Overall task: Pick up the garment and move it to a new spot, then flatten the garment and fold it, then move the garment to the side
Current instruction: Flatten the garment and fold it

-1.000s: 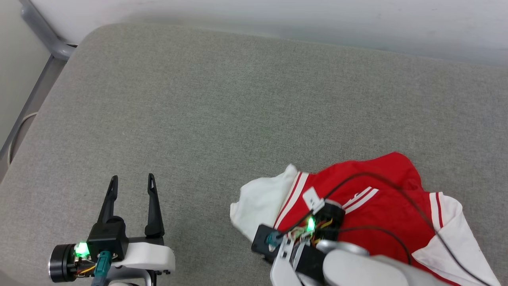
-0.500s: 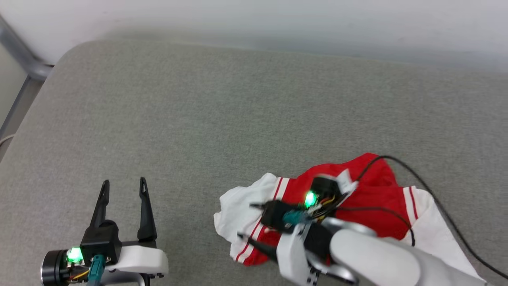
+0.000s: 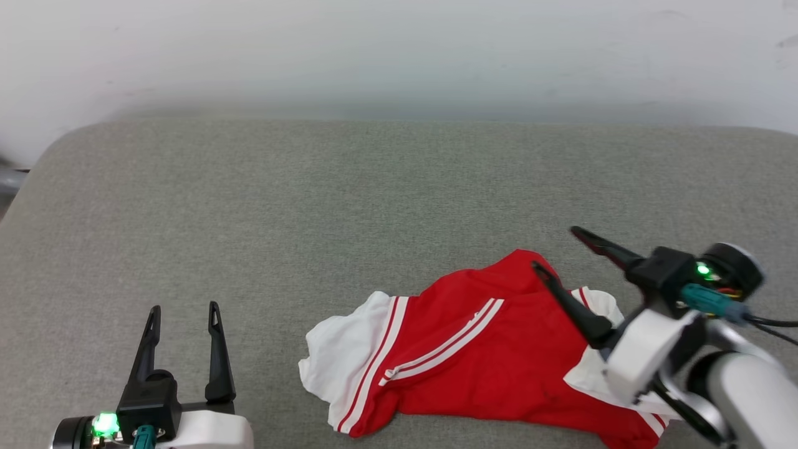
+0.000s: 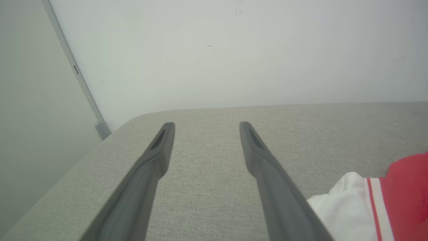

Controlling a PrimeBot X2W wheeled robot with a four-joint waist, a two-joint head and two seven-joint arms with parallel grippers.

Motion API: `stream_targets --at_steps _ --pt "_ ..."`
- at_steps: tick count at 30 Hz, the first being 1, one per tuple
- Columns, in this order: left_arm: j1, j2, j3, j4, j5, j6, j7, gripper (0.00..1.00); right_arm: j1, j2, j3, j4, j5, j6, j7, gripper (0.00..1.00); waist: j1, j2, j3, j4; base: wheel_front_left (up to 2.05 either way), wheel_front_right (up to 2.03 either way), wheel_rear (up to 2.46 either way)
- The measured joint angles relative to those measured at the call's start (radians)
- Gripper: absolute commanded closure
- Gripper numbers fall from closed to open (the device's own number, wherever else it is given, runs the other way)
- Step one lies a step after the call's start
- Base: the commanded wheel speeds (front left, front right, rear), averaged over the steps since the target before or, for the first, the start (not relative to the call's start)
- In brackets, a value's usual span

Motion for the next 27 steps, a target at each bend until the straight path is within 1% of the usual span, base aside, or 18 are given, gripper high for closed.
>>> stream_targets --at_steps 5,8,11,13,15,19,23,27 --pt "0.01 0.002 -0.002 -0.005 0.001 0.0 0.0 0.0 0.099 -0.063 -0.12 -0.144 -0.022 0.0 0.122 0.0 0.0 0.0 -0.005 -0.023 0.0 0.0 0.0" --pt "0.01 0.003 -0.003 -0.003 0.001 0.0 0.0 0.0 0.144 -0.099 -0.155 -0.208 -0.004 0.0 0.191 0.0 0.0 0.0 -0.005 -0.031 0.0 0.0 0.0" --pt "0.01 0.003 -0.004 -0.003 0.001 0.0 0.0 0.0 0.195 -0.142 -0.167 -0.257 0.031 0.0 0.281 0.0 0.0 0.0 -0.005 -0.036 0.0 0.0 0.0" --pt "0.01 0.004 -0.004 -0.004 0.001 0.0 0.0 0.0 0.228 -0.184 -0.166 -0.279 0.044 0.0 0.337 0.0 0.0 0.0 -0.003 -0.038 0.0 0.0 0.0" --pt "0.009 0.005 -0.005 -0.006 0.001 0.0 0.0 0.0 0.251 -0.216 -0.171 -0.289 0.073 0.0 0.385 0.0 0.0 0.0 0.002 -0.04 0.0 0.0 0.0" --pt "0.006 0.005 -0.007 -0.01 0.0 0.0 0.0 0.0 0.287 -0.273 -0.164 -0.294 0.084 0.0 0.457 0.0 0.0 0.0 0.019 -0.041 0.0 0.0 0.0" --pt "-0.005 0.004 -0.013 -0.011 0.0 0.0 0.0 0.0 0.307 -0.304 -0.149 -0.259 0.108 0.0 0.492 0.0 0.0 0.0 0.042 -0.037 0.0 0.0 0.0" --pt "-0.021 0.003 -0.019 -0.01 0.0 -0.001 0.0 0.0 0.308 -0.315 -0.107 -0.221 0.125 0.0 0.495 0.0 0.0 0.0 0.069 -0.026 0.0 0.0 0.0"
